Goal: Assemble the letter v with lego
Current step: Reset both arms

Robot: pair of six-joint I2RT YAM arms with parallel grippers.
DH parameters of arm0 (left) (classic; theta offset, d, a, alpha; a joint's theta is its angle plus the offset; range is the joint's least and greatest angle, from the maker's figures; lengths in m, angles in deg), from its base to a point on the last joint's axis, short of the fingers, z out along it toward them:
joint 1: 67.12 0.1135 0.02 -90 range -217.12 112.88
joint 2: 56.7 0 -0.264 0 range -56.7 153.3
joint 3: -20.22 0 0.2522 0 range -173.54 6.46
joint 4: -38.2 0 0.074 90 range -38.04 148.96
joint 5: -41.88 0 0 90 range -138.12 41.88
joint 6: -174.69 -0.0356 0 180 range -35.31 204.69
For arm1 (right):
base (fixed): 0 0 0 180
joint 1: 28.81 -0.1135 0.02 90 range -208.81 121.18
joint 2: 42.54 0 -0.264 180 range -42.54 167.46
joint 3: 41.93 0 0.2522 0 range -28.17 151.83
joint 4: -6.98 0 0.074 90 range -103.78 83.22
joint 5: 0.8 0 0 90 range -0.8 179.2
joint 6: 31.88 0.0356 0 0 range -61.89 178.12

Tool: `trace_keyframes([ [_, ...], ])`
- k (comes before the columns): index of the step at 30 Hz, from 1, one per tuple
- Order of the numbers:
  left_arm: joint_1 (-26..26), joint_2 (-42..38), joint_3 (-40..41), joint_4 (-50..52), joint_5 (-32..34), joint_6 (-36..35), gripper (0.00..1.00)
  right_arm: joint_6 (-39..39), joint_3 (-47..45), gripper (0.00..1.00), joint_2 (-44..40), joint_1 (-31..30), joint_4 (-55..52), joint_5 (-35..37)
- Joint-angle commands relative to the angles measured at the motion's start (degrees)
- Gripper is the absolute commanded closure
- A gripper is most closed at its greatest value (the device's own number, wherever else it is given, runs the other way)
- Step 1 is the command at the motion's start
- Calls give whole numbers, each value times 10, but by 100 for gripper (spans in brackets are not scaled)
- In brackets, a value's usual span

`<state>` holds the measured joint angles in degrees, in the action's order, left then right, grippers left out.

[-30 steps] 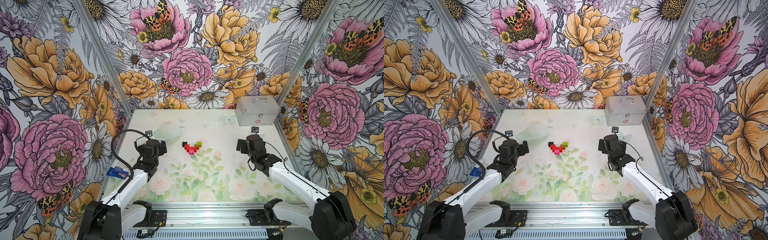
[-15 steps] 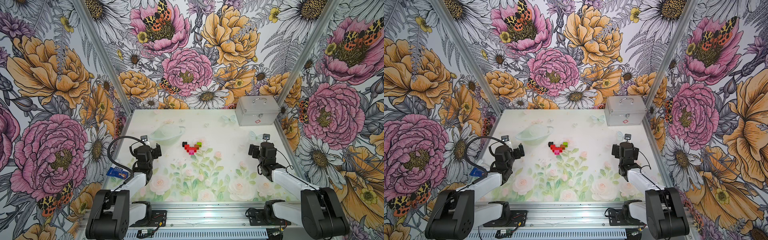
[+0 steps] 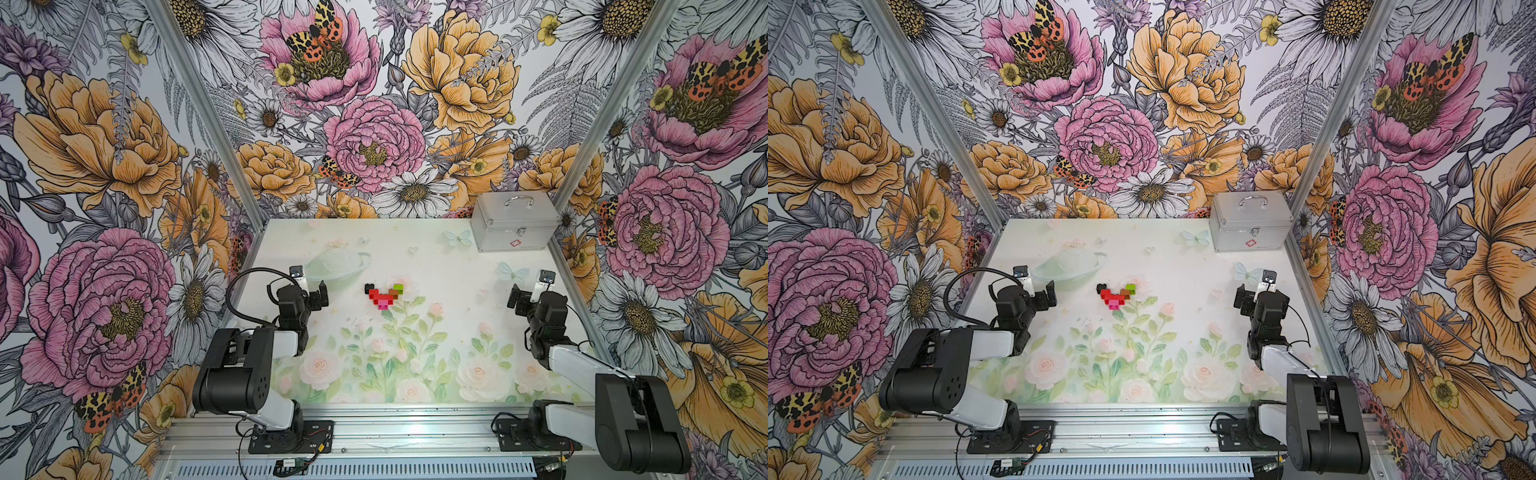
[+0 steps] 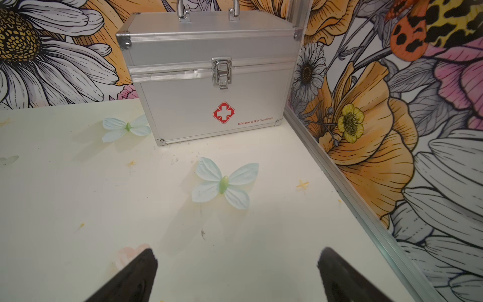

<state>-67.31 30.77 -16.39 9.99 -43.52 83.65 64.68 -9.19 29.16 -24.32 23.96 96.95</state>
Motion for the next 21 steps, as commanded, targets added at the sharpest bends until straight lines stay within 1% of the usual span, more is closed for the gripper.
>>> trace_keyframes([
  [1, 6, -5, -2, -57, -17, -4, 1, 6, 33, 1, 43, 2, 52, -51],
  [3, 6, -5, -1, -57, -17, -4, 1, 10, 53, 1, 78, 2, 71, -68],
  [5, 6, -5, -2, -57, -16, -3, 1, -7, 54, 0, 149, -3, 137, -88],
  [6, 6, -5, -2, -57, -15, -2, 1, -24, 54, 1, 158, -23, 144, -70],
  [7, 6, -5, -2, -56, -15, -1, 1, -28, 48, 1, 150, -31, 140, -56],
  [9, 7, -5, -2, -56, -12, 0, 1, -31, 37, 1, 159, -33, 173, -55],
  [13, 11, -5, -2, -56, -16, 5, 1, -17, 45, 1, 161, -30, 159, -31],
  [21, 11, -5, -2, -56, -16, 5, 1, -20, 42, 1, 157, -35, 164, -21],
])
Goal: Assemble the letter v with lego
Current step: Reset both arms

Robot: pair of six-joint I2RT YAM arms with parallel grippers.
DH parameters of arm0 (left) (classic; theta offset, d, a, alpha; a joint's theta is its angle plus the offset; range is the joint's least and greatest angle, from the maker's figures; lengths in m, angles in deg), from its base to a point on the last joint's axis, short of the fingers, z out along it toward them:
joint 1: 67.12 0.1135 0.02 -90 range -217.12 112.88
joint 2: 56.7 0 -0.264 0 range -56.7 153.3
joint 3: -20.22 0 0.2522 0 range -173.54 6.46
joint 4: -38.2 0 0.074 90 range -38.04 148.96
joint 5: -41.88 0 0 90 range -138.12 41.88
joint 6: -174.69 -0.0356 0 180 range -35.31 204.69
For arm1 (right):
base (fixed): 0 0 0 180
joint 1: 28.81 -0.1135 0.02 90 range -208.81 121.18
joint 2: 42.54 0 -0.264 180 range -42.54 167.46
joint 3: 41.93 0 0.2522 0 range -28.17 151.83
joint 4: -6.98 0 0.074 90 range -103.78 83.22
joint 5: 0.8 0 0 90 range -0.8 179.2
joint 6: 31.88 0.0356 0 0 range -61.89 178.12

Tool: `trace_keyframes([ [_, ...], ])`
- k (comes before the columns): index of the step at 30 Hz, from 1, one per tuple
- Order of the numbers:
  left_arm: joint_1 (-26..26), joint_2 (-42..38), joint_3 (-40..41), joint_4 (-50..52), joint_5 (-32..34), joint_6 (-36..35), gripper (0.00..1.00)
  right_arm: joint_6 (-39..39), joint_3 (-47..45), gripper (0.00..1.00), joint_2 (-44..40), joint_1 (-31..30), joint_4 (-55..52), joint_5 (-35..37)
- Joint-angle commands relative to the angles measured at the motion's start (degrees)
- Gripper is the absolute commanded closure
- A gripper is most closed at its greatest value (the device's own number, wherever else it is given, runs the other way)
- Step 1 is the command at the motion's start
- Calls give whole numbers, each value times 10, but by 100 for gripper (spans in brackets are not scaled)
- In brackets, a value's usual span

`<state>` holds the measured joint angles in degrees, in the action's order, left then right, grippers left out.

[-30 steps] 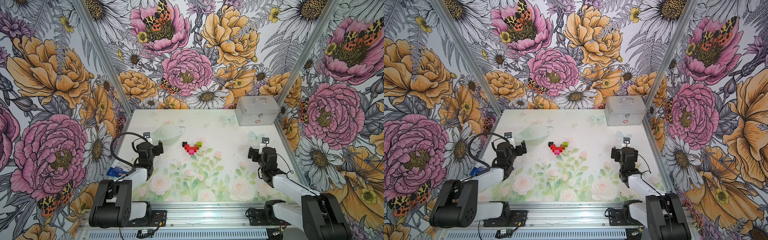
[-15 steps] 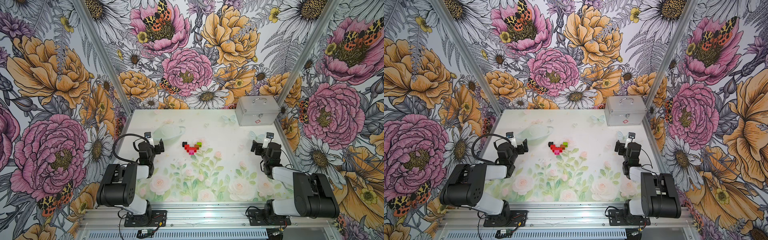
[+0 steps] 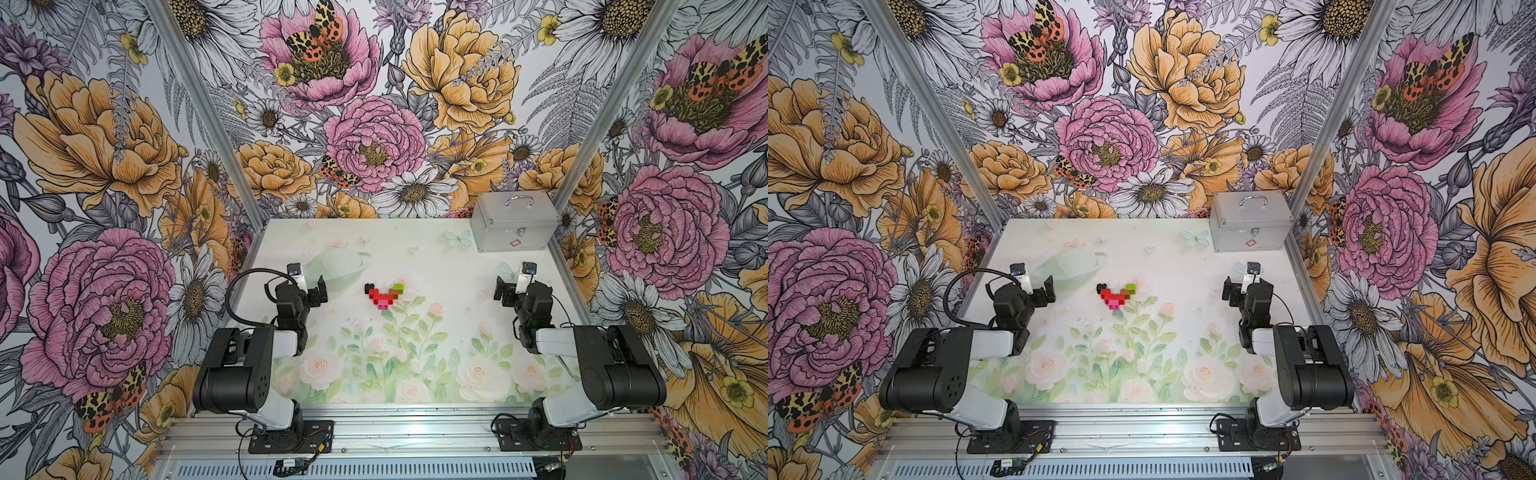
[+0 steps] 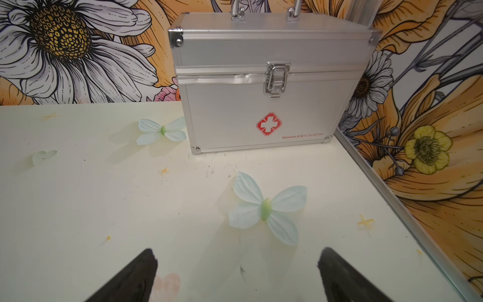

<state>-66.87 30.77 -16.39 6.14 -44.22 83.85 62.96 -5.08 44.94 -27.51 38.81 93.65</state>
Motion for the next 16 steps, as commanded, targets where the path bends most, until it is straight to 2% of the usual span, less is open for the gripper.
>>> trace_keyframes([
  [1, 7, -5, -2, -18, -10, 3, 1, -3, 1, 1, -1, -3, 14, 12],
  [16, 9, -5, -2, -18, -13, 4, 1, -3, 1, 1, 0, -2, 13, 9],
])
